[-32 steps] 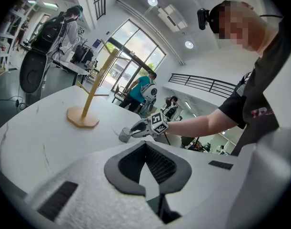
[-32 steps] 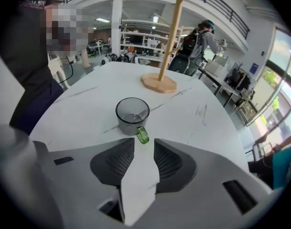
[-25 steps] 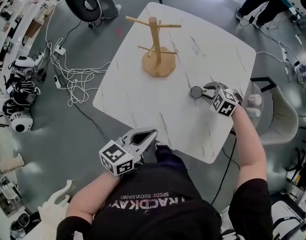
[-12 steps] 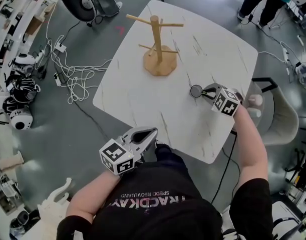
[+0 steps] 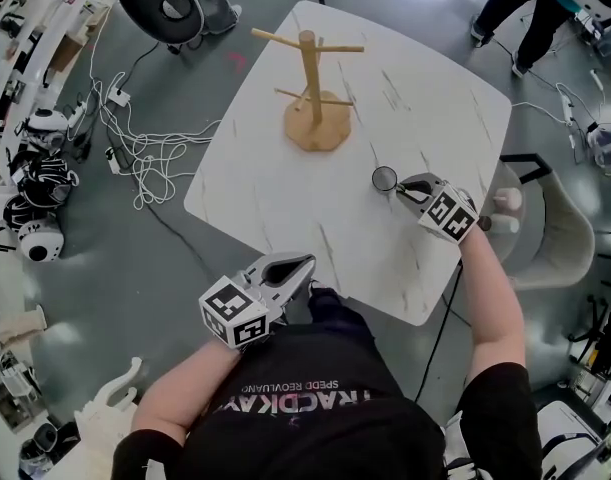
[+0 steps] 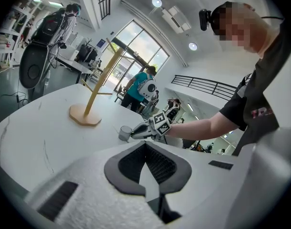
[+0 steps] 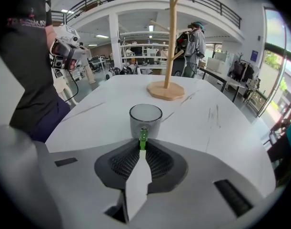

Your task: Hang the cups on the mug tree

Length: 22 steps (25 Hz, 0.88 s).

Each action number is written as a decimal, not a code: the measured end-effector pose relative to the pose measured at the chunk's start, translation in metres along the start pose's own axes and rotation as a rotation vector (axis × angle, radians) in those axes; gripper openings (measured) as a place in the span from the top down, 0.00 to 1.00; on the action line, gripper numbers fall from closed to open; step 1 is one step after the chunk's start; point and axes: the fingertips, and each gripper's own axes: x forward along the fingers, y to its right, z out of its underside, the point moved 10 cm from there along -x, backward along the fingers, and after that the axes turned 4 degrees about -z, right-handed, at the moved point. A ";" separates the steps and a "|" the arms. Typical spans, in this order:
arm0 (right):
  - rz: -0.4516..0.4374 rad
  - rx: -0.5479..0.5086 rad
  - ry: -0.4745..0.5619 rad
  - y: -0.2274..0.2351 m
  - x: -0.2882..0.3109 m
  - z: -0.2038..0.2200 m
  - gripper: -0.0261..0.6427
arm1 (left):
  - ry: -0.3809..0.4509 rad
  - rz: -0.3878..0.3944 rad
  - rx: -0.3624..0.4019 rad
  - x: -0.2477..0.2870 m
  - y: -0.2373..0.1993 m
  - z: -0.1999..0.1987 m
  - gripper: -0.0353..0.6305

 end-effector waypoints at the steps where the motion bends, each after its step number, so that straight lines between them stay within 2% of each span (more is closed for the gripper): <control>1: 0.007 0.016 0.012 -0.001 0.000 0.000 0.90 | 0.000 -0.001 -0.001 -0.001 0.000 0.001 0.95; 5: 0.049 0.082 0.075 -0.004 0.002 0.002 0.90 | 0.004 -0.008 -0.005 -0.004 -0.001 0.003 0.95; 11: 0.166 0.193 0.172 -0.009 -0.003 -0.006 0.90 | 0.012 -0.010 -0.005 -0.007 0.002 0.004 0.95; 18: 0.372 0.262 0.191 -0.010 -0.013 -0.031 0.90 | 0.027 -0.015 0.010 -0.011 0.007 0.005 0.95; 22: 0.453 0.270 0.199 -0.012 -0.014 -0.051 0.90 | 0.039 -0.026 0.022 -0.017 0.009 0.002 0.95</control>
